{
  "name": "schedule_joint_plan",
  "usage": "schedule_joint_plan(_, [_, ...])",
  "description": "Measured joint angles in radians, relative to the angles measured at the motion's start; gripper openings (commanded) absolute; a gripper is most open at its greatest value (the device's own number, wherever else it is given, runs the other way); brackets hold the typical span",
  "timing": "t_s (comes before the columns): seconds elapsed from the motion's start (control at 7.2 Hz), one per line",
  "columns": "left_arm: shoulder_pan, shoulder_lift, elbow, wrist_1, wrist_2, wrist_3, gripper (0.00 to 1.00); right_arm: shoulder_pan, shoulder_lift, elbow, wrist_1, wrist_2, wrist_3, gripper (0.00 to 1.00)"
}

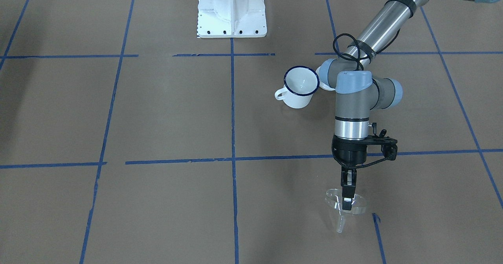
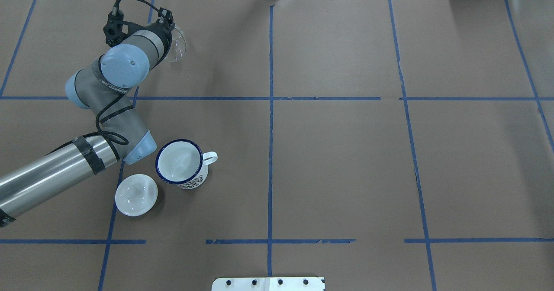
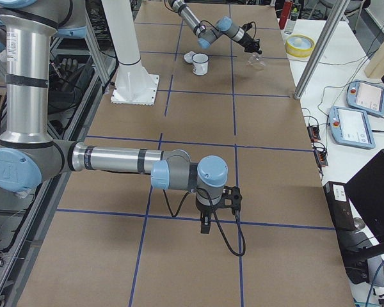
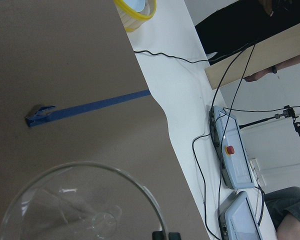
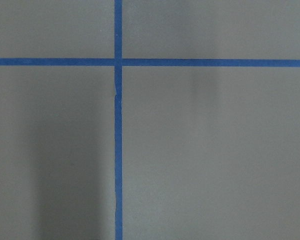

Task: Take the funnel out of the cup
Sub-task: 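Carry the funnel farther from the robot and set it on the table, then open the left gripper and move it back toward the round white lid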

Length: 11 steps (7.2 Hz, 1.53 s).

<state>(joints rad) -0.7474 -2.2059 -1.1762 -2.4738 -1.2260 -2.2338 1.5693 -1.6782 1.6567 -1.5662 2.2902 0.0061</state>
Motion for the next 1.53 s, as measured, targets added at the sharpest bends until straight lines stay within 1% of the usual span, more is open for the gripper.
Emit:
schedule_joint_plan(0.14, [0.000, -0.002, 0.005, -0.004, 0.001, 0.006, 0.85, 0.000, 0.000, 0.000, 0.000, 0.000, 0.000, 1.00])
schedule_joint_plan(0.28, [0.000, -0.001, 0.007, -0.004, 0.001, 0.011, 1.00, 0.000, 0.000, 0.000, 0.000, 0.000, 0.000, 1.00])
schedule_joint_plan(0.56, [-0.001, 0.003, -0.006, -0.003, -0.003, 0.054, 1.00, 0.000, 0.000, 0.000, 0.000, 0.000, 0.000, 1.00])
schedule_joint_plan(0.69, [-0.004, 0.016, -0.046, 0.000, -0.025, 0.134, 1.00, 0.000, 0.000, 0.000, 0.000, 0.000, 0.000, 1.00])
schedule_joint_plan(0.83, [-0.009, 0.052, -0.124, 0.005, -0.097, 0.248, 1.00, 0.000, 0.000, 0.000, 0.000, 0.000, 0.000, 1.00])
schedule_joint_plan(0.97, [-0.017, 0.101, -0.214, 0.012, -0.203, 0.355, 1.00, 0.000, 0.000, 0.000, 0.000, 0.000, 0.000, 1.00])
schedule_joint_plan(1.11, [-0.033, 0.162, -0.326, 0.055, -0.324, 0.457, 1.00, 0.000, 0.000, 0.000, 0.000, 0.000, 0.000, 1.00])
schedule_joint_plan(1.25, [-0.049, 0.245, -0.479, 0.162, -0.434, 0.570, 1.00, 0.000, 0.000, 0.000, 0.000, 0.000, 0.000, 1.00])
schedule_joint_plan(1.39, [-0.060, 0.344, -0.654, 0.287, -0.512, 0.698, 1.00, 0.000, 0.000, 0.000, 0.000, 0.000, 0.000, 1.00])
schedule_joint_plan(1.53, [-0.075, 0.446, -0.799, 0.376, -0.578, 0.806, 1.00, 0.000, 0.000, 0.000, 0.000, 0.000, 0.000, 1.00])
